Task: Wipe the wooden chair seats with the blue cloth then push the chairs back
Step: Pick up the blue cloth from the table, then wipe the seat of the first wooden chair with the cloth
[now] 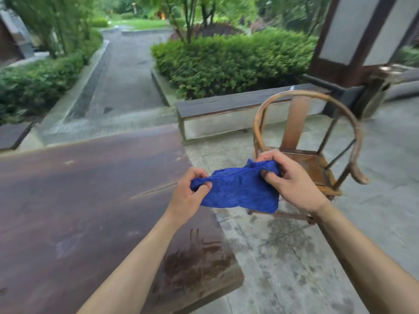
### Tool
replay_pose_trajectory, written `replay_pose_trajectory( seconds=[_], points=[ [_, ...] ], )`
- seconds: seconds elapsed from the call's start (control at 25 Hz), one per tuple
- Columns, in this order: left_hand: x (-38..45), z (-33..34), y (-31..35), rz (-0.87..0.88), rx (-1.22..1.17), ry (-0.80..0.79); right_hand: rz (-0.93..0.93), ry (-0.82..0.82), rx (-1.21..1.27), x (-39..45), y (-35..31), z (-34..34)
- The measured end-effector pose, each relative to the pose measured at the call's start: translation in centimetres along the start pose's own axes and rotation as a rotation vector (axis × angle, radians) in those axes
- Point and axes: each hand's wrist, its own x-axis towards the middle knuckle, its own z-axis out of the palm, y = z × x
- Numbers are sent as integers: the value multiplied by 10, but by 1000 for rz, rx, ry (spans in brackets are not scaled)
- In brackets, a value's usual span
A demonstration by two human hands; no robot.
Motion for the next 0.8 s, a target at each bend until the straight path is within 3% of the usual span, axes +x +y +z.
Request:
replay_pose_trajectory(
  seconds=[0.36,0.56,0.8],
  points=[
    [69,180,44,149,-128,-79,28,335,-121,-42,59,-154],
    [89,263,51,170,-157,-110,85,375,-184,-55,96,-219],
    [119,314,49,173,-75,-151,119,415,-179,-47,140,-262]
  ],
)
